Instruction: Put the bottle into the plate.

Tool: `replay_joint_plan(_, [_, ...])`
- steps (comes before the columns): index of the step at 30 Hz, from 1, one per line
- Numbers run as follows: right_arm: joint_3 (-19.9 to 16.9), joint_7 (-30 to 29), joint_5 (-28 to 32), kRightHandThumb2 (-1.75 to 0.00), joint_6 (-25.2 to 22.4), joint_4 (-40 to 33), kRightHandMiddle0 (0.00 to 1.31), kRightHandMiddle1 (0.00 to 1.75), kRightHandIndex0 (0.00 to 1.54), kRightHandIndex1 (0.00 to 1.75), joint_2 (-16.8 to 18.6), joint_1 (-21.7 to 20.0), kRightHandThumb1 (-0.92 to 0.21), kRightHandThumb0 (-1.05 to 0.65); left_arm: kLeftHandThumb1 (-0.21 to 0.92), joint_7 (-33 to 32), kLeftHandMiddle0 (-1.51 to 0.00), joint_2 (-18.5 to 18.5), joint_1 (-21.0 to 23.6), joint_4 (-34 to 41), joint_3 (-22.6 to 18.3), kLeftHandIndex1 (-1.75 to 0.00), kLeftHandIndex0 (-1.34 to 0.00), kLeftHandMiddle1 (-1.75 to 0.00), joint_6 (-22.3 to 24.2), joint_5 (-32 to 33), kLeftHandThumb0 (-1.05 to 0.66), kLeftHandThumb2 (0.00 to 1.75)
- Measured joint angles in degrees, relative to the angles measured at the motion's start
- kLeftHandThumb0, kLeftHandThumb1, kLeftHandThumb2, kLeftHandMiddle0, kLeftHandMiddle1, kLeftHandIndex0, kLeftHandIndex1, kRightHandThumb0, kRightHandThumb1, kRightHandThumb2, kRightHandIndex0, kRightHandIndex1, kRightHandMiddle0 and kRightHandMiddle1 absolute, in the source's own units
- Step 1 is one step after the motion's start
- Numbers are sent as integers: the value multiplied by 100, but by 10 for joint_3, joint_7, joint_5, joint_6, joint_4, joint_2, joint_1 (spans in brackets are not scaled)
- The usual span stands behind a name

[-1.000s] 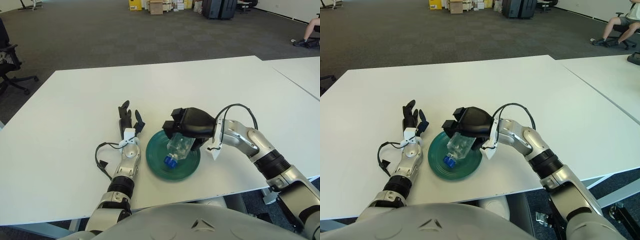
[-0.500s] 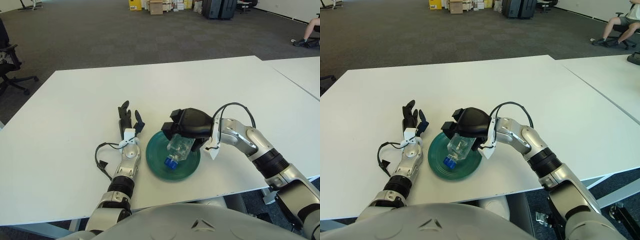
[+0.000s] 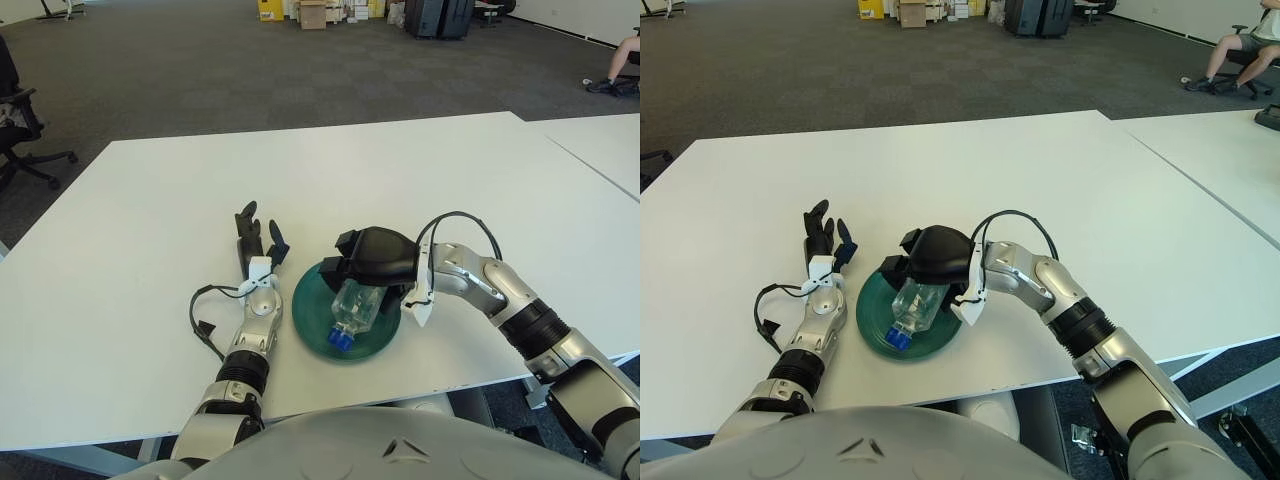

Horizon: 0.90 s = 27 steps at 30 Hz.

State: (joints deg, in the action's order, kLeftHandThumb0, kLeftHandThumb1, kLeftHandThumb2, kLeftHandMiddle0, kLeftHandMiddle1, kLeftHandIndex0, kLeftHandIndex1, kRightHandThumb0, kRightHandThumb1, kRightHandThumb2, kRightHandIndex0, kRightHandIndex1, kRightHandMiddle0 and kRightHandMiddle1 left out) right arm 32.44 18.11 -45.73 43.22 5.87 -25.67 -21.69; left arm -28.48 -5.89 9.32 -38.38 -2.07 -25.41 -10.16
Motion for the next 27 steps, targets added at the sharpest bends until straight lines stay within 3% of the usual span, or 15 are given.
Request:
replay_joint_plan(13, [5, -14, -16, -148, -3, 18, 50, 175, 72, 171, 14, 0, -17, 0, 92, 0, -40, 1, 0, 0, -1, -75, 0, 0, -5, 0, -81, 89])
replay_joint_plan(27, [6, -88, -48, -149, 6, 33, 50, 175, 72, 172, 25, 0, -16, 0, 92, 4, -39, 2, 0, 0, -3, -75, 0, 0, -4, 7, -82, 89])
